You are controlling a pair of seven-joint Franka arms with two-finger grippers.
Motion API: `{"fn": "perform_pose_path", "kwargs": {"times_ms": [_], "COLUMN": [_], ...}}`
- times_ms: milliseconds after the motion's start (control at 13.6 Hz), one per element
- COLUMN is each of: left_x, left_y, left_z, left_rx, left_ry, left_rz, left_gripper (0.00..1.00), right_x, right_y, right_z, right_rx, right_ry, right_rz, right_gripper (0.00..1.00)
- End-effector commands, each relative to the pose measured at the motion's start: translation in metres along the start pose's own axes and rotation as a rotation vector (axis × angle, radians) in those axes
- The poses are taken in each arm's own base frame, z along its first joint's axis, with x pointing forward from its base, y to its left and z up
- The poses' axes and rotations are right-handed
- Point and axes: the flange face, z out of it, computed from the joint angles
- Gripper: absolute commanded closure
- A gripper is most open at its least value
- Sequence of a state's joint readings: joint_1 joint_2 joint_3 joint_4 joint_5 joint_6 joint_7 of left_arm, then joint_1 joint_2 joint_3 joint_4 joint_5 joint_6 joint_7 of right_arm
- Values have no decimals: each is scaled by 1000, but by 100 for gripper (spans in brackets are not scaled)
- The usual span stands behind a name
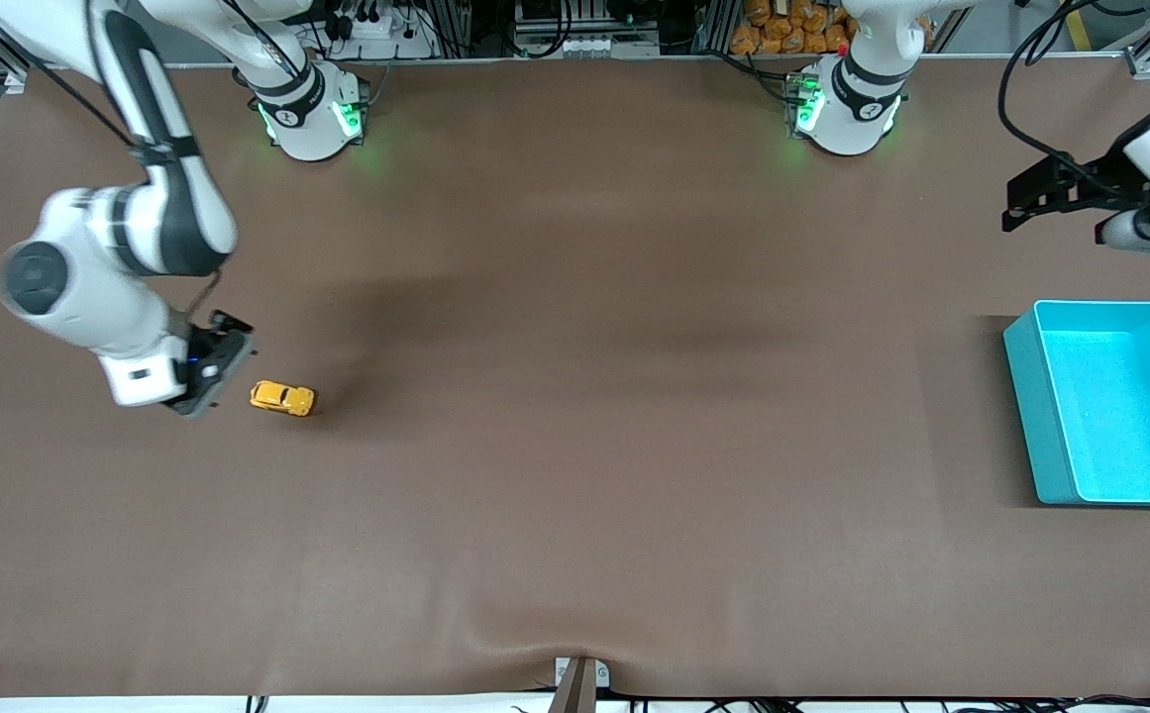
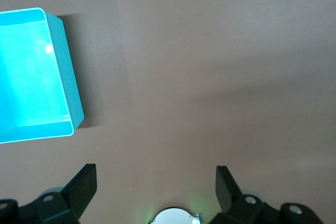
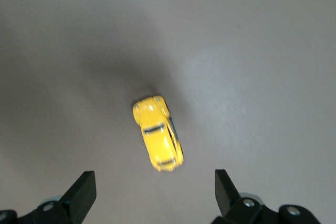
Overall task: Wind and store yellow beetle car
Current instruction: 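Reach the right gripper down onto the yellow beetle car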
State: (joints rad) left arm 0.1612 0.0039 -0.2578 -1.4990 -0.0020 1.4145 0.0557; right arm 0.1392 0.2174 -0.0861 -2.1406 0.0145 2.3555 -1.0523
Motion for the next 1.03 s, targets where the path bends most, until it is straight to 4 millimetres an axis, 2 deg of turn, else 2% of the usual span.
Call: {"fn": "perform_pose_path", "kwargs": {"times_ms": [0,147,220,294,514,734,954], "left_x": [-1,-1,-1,-1,0,1,1], "left_y": [-1,12,24,27,17,-5,-2], "left_z": [0,-1,-1,-1,-2,-2,-2], "left_rx": [82,91,91,90,85,77,79], "left_ry": [7,10,11,11,15,24,24], "left_rz": [0,22,36,41,25,-5,0], "left_gripper": [0,0,0,0,0,0,0], "right_x": [4,12,12,13,12,13,12], "right_y": [-10,-9,-7,-3,0,2,1], "right_z": [32,50,58,60,79,84,96], "right_rx": [2,9,14,2,-11,-8,9], "right_ry": [-7,-22,-26,-22,-22,-25,-34], "right_rz": [-139,-288,-309,-315,-320,-319,-319], "right_gripper": [0,15,16,16,20,27,37]}}
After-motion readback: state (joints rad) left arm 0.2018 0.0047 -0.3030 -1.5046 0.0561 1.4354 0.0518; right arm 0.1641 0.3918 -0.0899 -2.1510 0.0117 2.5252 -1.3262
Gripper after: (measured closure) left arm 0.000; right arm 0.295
